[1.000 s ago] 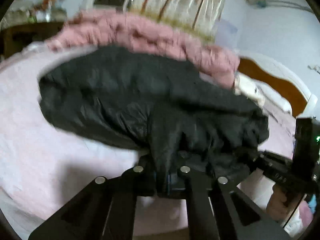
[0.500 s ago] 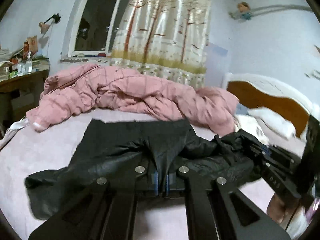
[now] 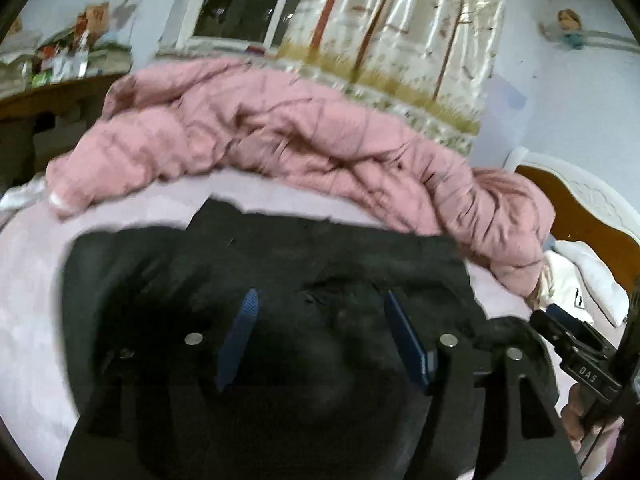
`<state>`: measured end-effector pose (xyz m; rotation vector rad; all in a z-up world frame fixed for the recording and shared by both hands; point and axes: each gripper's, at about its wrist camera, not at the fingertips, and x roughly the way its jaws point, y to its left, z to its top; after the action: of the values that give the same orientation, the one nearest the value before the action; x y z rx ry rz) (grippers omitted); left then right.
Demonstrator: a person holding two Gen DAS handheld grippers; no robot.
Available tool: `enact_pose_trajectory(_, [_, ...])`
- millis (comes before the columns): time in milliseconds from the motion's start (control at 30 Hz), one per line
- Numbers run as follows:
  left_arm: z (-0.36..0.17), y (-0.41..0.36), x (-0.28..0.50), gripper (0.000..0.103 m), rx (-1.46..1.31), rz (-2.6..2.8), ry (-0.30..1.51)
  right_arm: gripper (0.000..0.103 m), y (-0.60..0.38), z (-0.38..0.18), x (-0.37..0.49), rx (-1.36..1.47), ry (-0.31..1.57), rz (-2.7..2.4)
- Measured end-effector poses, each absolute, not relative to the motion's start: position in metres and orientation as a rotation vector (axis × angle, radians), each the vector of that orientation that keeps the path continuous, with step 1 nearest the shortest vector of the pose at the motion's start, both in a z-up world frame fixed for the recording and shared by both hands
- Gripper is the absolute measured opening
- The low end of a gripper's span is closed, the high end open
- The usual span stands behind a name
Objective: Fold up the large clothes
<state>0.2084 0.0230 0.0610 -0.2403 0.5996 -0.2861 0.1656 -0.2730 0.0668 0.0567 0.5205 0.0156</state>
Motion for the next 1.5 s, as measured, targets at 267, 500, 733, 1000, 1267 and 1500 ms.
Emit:
enact_pose_trajectory(267, [0.064, 0.079, 0.132, 0.078, -0.179, -0.22, 0.514, 0.073, -0.32, 0.052, 0.087, 0.075, 0.516, -0.096])
enact_pose_trajectory(500, [0.032, 0.118, 0.132, 0.1, -0.245, -0.194, 0.609, 0.084, -0.366, 0.023, 0.051, 0.144, 0.561, -0.21])
enact_pose_trajectory(733, [-0.027, 0.117, 0.179, 0.098, -0.349, -0.254, 0.733, 0.084, -0.395, -0.038, 0.105, 0.325, 0.84, 0.0])
enact_pose_trajectory(1000, [-0.013, 0.097, 0.142, 0.013, -0.278, -0.324, 0.816, 0.013, -0.39, -0.039, 0.106, 0.356, 0.876, 0.125])
enact_pose_trajectory(1267, [0.018, 0.123, 0.015, 0.027, -0.25, -0.344, 0.856, 0.014, -0.374, -0.003, -0.023, 0.284, 0.877, 0.151])
enact_pose_trajectory(1500, [0.062, 0.148, -0.027, 0.098, -0.327, -0.336, 0.507, 0.079, -0.364, 0.012, -0.054, 0.041, 0.764, -0.045])
